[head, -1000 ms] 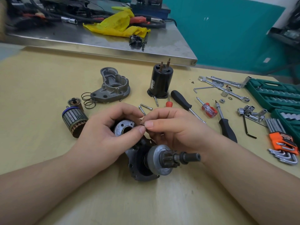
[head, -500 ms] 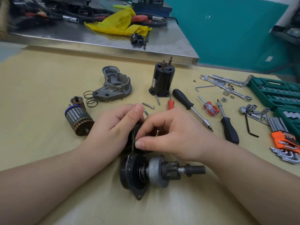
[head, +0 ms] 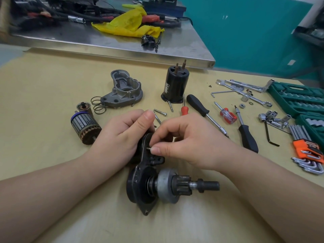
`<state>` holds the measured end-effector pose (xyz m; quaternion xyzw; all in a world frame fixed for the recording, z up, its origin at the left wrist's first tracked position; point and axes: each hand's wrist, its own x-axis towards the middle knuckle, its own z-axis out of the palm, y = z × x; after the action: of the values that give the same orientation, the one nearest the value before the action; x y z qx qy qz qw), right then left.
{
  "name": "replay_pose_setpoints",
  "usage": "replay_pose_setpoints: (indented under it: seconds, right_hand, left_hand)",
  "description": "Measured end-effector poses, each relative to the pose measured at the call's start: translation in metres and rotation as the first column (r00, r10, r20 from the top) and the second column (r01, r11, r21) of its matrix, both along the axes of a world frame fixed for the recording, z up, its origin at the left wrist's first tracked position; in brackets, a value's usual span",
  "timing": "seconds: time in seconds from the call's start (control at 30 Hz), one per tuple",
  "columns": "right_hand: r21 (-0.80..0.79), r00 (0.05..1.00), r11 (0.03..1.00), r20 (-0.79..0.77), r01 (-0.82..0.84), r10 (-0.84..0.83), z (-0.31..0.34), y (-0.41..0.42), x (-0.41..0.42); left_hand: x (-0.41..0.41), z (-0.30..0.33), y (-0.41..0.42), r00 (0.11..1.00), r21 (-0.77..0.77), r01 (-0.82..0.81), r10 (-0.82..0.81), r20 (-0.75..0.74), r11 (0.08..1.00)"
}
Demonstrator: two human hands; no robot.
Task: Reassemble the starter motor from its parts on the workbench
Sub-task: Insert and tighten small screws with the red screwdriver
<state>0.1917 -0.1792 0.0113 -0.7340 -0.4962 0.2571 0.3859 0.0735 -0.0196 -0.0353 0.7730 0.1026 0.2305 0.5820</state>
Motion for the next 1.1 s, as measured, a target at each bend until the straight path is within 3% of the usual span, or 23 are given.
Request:
replay_pose_setpoints:
  seconds: [0.27,0.43,0.7,0.93,1.1]
  right_hand:
    - [-0.066,0.999,0.997,0.038,-0.027,0.029,0.006,0.002,0.001]
    - [-0.016,0.999,0.999,0.01,0.037,-0.037,0.003,0.003,0.0]
    - [-0.013,0.998,1.0,-0.054,0.008,-0.009,-0.004,0.006,0.001]
    - [-0.019,0.988,1.0,-0.154,-0.022,0.019,-0.008,0.004,0.008]
    - [-0.011,0.981,0.999,-0.191,-0.034,0.031,-0.014,0.003,0.015]
  left_hand:
    - [0.0,0.002,-0.001,1.0,0.016,0.001,-0.001,-0.017,1.0]
    - [0.0,0.001,-0.002,1.0,0.028,-0.002,0.003,-0.022,1.0]
    - [-0.002,0.002,-0.003,1.0,0.049,-0.004,0.005,-0.02,0.999]
    - [-0.001,0.0,0.001,0.995,-0.044,0.083,-0.085,-0.053,0.996]
    - [-0.005,-0.003,0.009,0.976,0.032,0.201,-0.197,-0.092,0.979]
